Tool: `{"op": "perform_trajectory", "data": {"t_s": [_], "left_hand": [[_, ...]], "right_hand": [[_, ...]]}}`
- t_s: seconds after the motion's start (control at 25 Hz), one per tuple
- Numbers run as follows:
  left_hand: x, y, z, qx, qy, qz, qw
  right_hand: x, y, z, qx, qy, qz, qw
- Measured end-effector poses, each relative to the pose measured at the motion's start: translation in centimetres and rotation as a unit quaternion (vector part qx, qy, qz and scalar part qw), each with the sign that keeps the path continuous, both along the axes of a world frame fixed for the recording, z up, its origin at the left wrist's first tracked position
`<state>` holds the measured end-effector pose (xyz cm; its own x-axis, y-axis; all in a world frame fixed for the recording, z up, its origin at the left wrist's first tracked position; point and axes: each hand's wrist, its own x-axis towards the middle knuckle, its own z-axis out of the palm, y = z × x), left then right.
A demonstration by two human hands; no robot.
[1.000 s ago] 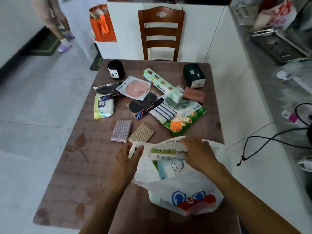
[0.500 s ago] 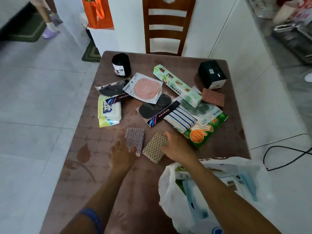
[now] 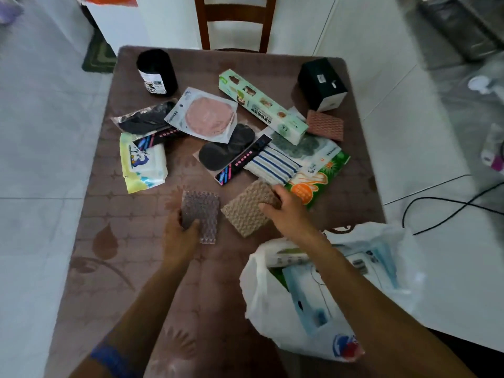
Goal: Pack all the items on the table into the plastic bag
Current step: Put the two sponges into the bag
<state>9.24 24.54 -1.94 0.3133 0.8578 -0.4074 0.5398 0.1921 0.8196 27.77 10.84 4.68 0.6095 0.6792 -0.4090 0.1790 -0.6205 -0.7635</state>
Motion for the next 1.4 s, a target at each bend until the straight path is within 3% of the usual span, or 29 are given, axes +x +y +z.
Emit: {"op": "perform_trajectory", "data": {"t_s": [0.08, 0.16, 0.28, 0.36, 0.4, 0.48, 0.52, 0.6, 0.68, 0.72, 0.84, 0.96, 1.04, 1.12, 1.2, 1.28, 1.4], "left_hand": [[0.5, -1.0, 4.4, -0.029, -0.089, 0.011, 0.996], [1.9, -2.1, 10.6, -0.024, -0.192, -0.002, 0.981], [4.5, -5.8, 18.3, -0.034, -0.227, -0.186, 0.956], [6.3, -9.8, 19.4, -0.008, -0.127, -0.369, 0.921], [7.1, -11.8, 18.7, 0.024, -0.062, -0.446, 0.893], [8.8, -15.4, 16.4, 0.066, 0.067, -0.543, 0.835], [9.4, -16.5, 15.1, 0.078, 0.133, -0.575, 0.803], [9.7, -17.8, 13.0, 0.082, 0.248, -0.621, 0.739], [9.5, -18.7, 11.4, 0.08, 0.303, -0.631, 0.71], [9.3, -18.9, 11.0, 0.082, 0.305, -0.62, 0.719], [8.8, -18.6, 11.1, 0.075, 0.238, -0.546, 0.8], [9.1, -18.3, 12.3, -0.08, 0.119, -0.521, 0.841], [10.1, -19.1, 13.1, -0.148, 0.113, -0.565, 0.804], [11.2, -19.7, 12.5, -0.044, 0.18, -0.611, 0.77], [11.4, -19.8, 11.2, 0.069, 0.257, -0.591, 0.762], [10.6, -19.2, 9.8, 0.093, 0.337, -0.557, 0.754], [9.1, -18.5, 10.0, 0.155, 0.357, -0.51, 0.767]], "right_hand": [[1.5, -4.9, 4.2, 0.12, 0.071, -0.12, 0.983], [3.0, -10.5, 7.6, 0.169, 0.103, -0.212, 0.957], [4.6, -17.3, 8.5, 0.037, 0.123, -0.189, 0.974], [4.3, -19.5, 8.0, -0.083, 0.117, -0.107, 0.984], [4.0, -20.4, 7.5, -0.156, 0.064, -0.014, 0.986], [2.9, -21.9, 6.4, -0.326, -0.041, 0.173, 0.928], [2.7, -22.3, 6.0, -0.391, -0.078, 0.212, 0.892], [2.9, -22.8, 6.3, -0.446, -0.106, 0.224, 0.86], [3.5, -23.1, 7.8, -0.437, -0.116, 0.258, 0.854], [3.6, -23.2, 8.7, -0.43, -0.102, 0.281, 0.852], [2.5, -23.7, 10.3, -0.376, -0.011, 0.398, 0.837], [1.4, -23.8, 11.6, -0.331, 0.026, 0.438, 0.835], [1.1, -23.7, 12.4, -0.332, 0.026, 0.438, 0.835], [1.1, -23.8, 13.0, -0.327, 0.017, 0.444, 0.834], [1.4, -24.0, 13.3, -0.322, 0.01, 0.438, 0.839], [1.8, -24.2, 13.3, -0.316, -0.01, 0.419, 0.851], [1.9, -23.4, 12.8, -0.275, -0.022, 0.381, 0.883]]}}
